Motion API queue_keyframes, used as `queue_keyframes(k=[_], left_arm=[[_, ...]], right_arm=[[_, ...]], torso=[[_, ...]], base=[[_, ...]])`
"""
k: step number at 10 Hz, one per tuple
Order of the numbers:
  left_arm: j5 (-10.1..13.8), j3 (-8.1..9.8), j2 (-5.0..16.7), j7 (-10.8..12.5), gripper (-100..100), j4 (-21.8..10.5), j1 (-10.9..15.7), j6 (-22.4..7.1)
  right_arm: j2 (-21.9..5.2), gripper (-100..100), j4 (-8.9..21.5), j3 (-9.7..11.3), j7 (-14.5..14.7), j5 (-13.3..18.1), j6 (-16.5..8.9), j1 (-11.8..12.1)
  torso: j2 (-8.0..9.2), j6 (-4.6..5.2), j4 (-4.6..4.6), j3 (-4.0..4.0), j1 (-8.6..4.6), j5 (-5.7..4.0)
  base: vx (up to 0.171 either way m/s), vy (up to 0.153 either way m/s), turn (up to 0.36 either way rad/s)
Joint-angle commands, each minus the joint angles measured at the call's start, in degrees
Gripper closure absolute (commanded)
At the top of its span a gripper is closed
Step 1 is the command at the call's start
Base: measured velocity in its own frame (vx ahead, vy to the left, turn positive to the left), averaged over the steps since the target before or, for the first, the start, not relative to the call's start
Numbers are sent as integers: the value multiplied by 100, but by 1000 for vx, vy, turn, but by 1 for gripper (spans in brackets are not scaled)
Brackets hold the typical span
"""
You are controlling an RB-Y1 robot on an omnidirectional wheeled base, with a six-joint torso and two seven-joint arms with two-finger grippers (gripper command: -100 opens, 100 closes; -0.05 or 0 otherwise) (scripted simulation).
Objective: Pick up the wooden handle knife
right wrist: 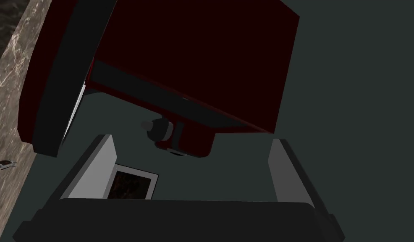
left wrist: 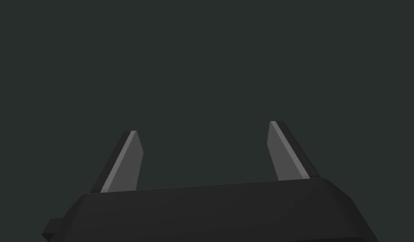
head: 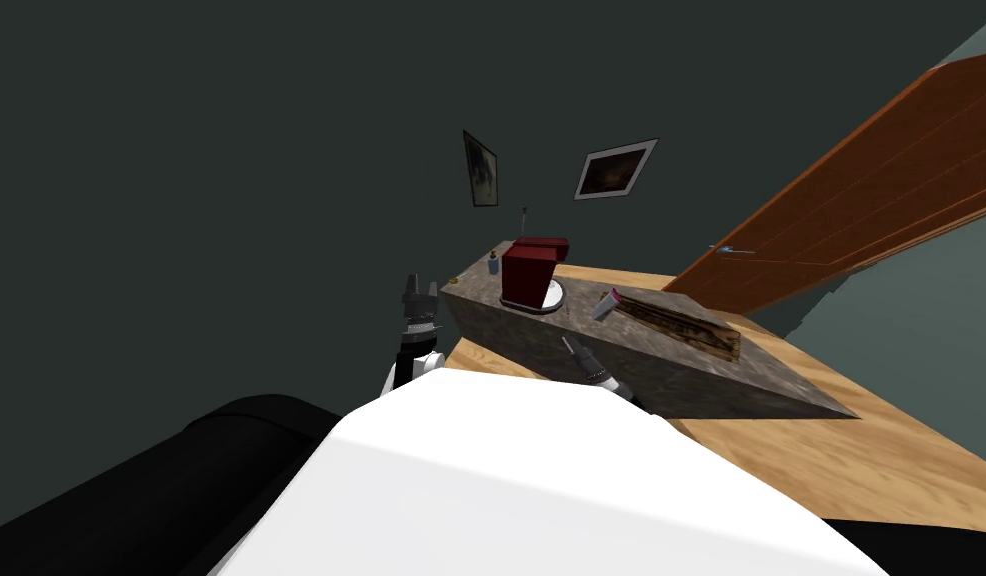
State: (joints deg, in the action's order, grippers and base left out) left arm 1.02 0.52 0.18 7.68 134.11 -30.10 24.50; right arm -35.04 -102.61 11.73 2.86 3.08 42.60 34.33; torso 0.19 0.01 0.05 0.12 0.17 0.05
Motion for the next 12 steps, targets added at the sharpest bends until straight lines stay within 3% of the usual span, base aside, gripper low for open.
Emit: queue_keyframes(k=[1,2,3,4,5,6,7,8,9,10,11,12], left_arm=[[0,0,0,0,0,0,0,0],[0,0,0,0,0,0,0,0],[0,0,0,0,0,0,0,0],[0,0,0,0,0,0,0,0],[0,0,0,0,0,0,0,0],[0,0,0,0,0,0,0,0],[0,0,0,0,0,0,0,0],[0,0,0,0,0,0,0,0],[0,0,0,0,0,0,0,0],[0,0,0,0,0,0,0,0],[0,0,0,0,0,0,0,0],[0,0,0,0,0,0,0,0]], right_arm=[[-286,-100,286,161,23,125,71,24],[-385,-100,370,161,23,125,71,24],[-605,-100,650,297,41,238,123,69],[-711,-100,650,297,41,238,123,69],[-898,-100,933,436,59,358,174,112],[-1039,-100,933,436,59,358,174,112],[-1226,-100,1191,577,76,483,222,152],[-1368,-100,1217,577,76,483,222,152],[-1540,-100,1501,719,92,613,267,189],[-1689,-100,1501,719,92,613,267,189],[-1848,-100,1784,860,107,747,310,223],[-2019,-100,1784,860,107,747,310,223]], torso=[[0,0,0,0,0,0],[-1,-2,0,-1,5,0],[-1,1,-1,-1,0,0],[1,-2,0,0,3,0],[-3,1,0,-1,0,1],[-1,-1,-1,-1,4,1],[-3,1,0,-2,-1,0],[-2,-1,-1,-1,1,0],[-5,1,-1,-3,-3,0],[-5,-1,-1,-3,0,0],[-5,1,-1,-3,-3,0],[-5,-1,-1,-3,4,1]], base=[[-44,78,142],[-38,60,78],[-48,70,158],[-33,61,51],[-37,75,131],[-32,60,60],[-35,69,149],[-26,57,62],[-28,68,119],[-29,59,79],[-26,77,170],[-17,61,62]])
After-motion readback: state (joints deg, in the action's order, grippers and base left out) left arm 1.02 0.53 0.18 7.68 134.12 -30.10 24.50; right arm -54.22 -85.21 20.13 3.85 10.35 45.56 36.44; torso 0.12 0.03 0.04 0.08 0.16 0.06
